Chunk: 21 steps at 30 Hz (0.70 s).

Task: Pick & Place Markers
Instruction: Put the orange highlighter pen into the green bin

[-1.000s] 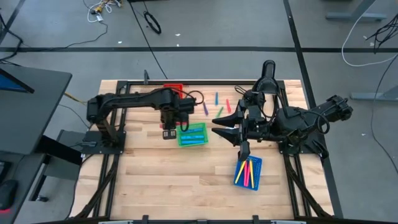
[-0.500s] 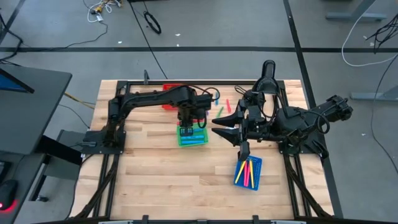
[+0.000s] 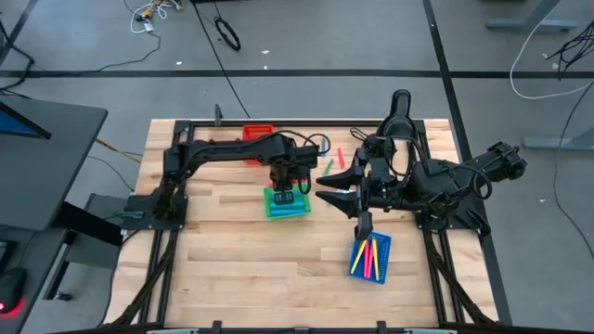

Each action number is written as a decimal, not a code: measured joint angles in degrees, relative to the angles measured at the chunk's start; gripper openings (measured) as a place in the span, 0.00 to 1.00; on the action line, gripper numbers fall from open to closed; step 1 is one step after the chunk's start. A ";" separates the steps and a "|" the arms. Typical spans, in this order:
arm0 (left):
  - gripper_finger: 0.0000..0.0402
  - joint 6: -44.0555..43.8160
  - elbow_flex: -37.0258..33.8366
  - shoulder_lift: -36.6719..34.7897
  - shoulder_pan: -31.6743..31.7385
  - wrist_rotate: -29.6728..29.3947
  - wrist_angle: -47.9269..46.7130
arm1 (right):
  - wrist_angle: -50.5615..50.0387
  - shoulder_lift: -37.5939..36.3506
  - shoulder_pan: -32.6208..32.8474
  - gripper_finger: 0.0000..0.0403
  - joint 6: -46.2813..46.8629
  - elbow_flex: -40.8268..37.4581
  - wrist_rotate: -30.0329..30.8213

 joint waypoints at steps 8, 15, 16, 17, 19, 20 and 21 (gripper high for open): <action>0.17 1.09 -7.52 0.13 0.04 -0.17 6.11 | -0.09 0.00 0.00 0.33 -1.26 0.00 0.01; 0.17 0.63 -11.43 1.93 0.04 0.86 11.73 | -0.09 0.00 0.01 0.33 -2.06 0.00 0.01; 0.17 0.35 -11.85 2.39 0.04 1.37 12.56 | -0.17 0.00 0.00 0.33 -2.11 0.00 0.01; 0.17 0.24 -12.07 2.79 0.04 1.55 12.64 | -0.15 0.00 0.00 0.33 -2.15 0.00 0.01; 0.17 0.34 -12.15 3.82 0.02 1.57 13.04 | -0.24 0.00 0.01 0.33 -2.15 0.00 0.01; 0.17 0.39 -12.08 4.37 -0.07 1.57 13.79 | -0.36 0.00 0.00 0.33 -2.15 0.00 0.01; 0.17 0.41 -12.14 4.76 -0.07 1.58 14.11 | -0.45 0.00 0.01 0.33 -2.14 0.00 0.01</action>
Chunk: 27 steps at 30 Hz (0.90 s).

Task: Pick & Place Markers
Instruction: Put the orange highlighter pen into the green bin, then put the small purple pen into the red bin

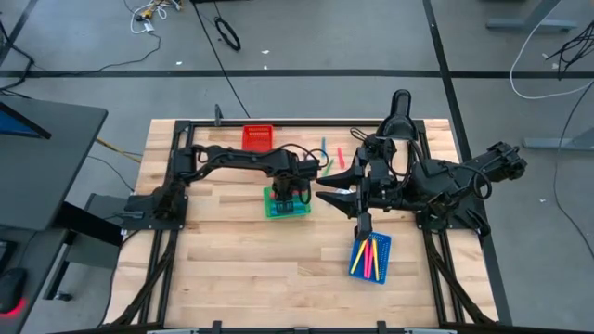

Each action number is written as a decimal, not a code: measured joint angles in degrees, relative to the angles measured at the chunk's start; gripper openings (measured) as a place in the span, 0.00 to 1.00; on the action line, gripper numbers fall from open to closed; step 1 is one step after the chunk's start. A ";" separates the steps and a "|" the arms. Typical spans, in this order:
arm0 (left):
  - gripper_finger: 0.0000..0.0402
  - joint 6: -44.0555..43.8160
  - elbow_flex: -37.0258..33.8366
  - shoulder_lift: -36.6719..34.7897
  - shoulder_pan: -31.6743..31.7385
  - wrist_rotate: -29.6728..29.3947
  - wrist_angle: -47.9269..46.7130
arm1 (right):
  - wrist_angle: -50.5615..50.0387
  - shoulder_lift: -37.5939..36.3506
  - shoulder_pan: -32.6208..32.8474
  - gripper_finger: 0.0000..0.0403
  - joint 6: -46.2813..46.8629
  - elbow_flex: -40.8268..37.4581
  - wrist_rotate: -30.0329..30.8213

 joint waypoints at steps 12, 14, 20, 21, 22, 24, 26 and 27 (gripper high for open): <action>0.24 -0.04 0.18 1.47 -0.32 1.10 0.82 | -0.85 0.02 0.00 0.33 0.49 0.00 0.00; 0.33 -0.03 0.19 1.44 -0.32 1.21 0.53 | -0.91 0.02 -0.01 0.33 0.49 0.00 0.00; 0.52 -0.41 0.19 1.36 -0.33 1.92 -0.31 | -0.88 0.02 0.01 0.33 0.18 0.00 0.00; 0.53 -0.43 0.19 1.34 -0.33 2.17 -0.39 | -0.88 0.02 0.01 0.33 0.18 0.00 0.00; 0.54 -0.43 0.21 1.34 -0.33 2.36 -0.45 | -0.88 0.02 0.01 0.33 0.18 0.00 0.00; 0.56 -0.43 0.22 1.33 -0.33 2.71 -0.62 | -0.87 0.02 0.01 0.33 0.16 0.00 0.00; 0.56 -0.62 0.37 1.34 -0.33 3.18 -1.18 | -0.86 0.02 -0.01 0.33 0.16 0.00 0.00; 0.56 -0.73 0.88 1.35 -0.33 3.35 -2.13 | -0.86 0.02 0.01 0.33 0.18 0.00 -0.02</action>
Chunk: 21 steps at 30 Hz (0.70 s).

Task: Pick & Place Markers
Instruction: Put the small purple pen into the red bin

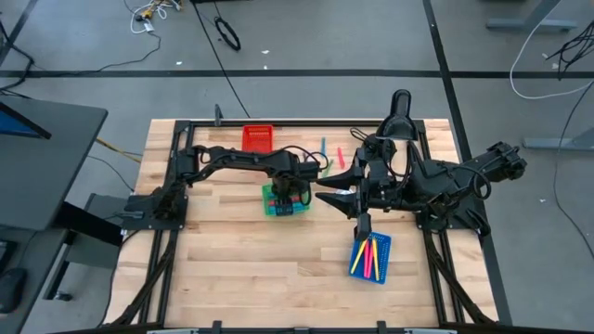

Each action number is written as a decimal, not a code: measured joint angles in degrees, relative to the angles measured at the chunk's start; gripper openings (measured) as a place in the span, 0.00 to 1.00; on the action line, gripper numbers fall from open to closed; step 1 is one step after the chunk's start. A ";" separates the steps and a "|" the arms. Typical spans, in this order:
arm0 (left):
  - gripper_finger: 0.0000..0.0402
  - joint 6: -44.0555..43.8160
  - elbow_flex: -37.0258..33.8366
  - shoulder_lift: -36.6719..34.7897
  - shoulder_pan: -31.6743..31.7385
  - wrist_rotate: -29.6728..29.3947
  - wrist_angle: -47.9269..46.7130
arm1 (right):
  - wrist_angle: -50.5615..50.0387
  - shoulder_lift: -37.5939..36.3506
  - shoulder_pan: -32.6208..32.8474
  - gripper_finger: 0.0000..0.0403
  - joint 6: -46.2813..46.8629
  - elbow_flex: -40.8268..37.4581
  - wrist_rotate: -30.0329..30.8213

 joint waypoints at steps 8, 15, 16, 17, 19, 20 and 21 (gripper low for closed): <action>0.55 -0.07 9.75 -2.30 0.00 0.05 -5.35 | 0.02 0.00 0.00 0.33 -0.27 0.00 0.02; 0.55 -0.86 13.46 -9.28 0.03 0.04 -1.78 | 0.13 0.00 0.00 0.33 -2.50 0.00 0.02; 0.55 -0.86 13.48 -10.82 0.10 0.03 -0.51 | 0.10 0.00 0.00 0.33 -2.80 0.00 0.02; 0.55 -0.82 13.48 -12.16 0.17 0.05 0.21 | 0.05 0.00 -0.02 0.33 -2.82 0.00 0.02; 0.55 -0.81 13.52 -14.61 0.17 0.05 2.75 | -0.10 -0.22 0.00 0.33 -2.84 0.00 0.02; 0.55 -0.77 13.52 -15.69 0.17 0.05 3.43 | -0.05 -0.33 0.00 0.33 -2.86 0.00 0.02; 0.55 -0.79 13.50 -16.82 0.17 0.05 4.59 | -0.11 -0.60 0.00 0.33 -2.86 0.00 0.02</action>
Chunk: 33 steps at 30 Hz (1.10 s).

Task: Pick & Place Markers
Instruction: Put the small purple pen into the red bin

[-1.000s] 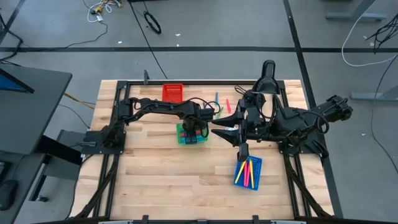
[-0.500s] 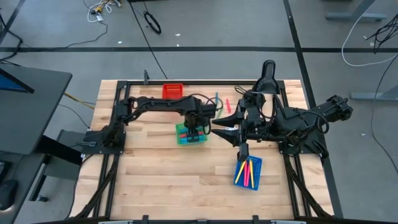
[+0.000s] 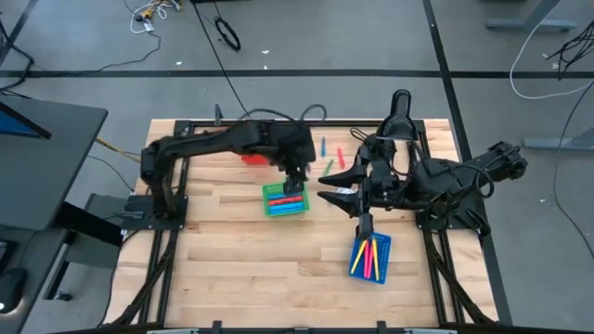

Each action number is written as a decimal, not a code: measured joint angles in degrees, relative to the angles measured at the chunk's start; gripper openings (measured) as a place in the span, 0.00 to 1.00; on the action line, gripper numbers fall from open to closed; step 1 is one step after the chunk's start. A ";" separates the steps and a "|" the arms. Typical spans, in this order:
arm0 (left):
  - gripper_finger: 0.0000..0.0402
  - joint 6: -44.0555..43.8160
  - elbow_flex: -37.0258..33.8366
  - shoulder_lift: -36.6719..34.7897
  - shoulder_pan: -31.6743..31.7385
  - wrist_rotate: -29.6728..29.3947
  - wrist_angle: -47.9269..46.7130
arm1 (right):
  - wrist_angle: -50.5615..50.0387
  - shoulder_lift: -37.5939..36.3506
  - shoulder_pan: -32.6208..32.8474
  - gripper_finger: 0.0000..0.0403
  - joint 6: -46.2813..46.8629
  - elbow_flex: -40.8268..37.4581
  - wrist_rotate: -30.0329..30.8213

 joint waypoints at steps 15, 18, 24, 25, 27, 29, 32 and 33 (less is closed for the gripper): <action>0.55 -1.23 -0.02 -10.43 -0.65 3.53 15.07 | -1.74 -1.67 0.00 0.33 0.26 0.04 0.00; 0.55 -2.06 -0.05 -11.69 -1.39 3.81 17.45 | -3.04 -2.12 0.00 0.33 0.17 0.10 0.00; 0.55 -3.14 0.01 -13.12 -4.05 0.19 23.59 | -4.84 -2.40 -0.24 0.33 -3.66 0.07 0.17; 0.55 -3.20 -0.07 -13.24 -4.56 -0.60 24.15 | -5.09 -2.40 -0.24 0.33 -4.07 0.07 0.17; 0.55 -3.33 -0.05 -13.40 -5.65 -3.17 26.10 | -6.09 -2.40 -0.24 0.33 -4.20 0.07 0.17; 0.54 -3.41 -0.04 -13.50 -6.64 -6.09 26.54 | -7.80 -2.40 -0.24 0.33 -4.16 0.05 0.15; 0.52 -3.45 -0.04 -13.48 -8.14 -9.47 26.80 | -9.72 -2.40 -0.24 0.33 -4.09 0.04 0.04; 0.51 -3.45 -0.04 -13.48 -8.68 -10.44 27.13 | -10.23 -2.40 -0.24 0.33 -4.07 0.04 0.02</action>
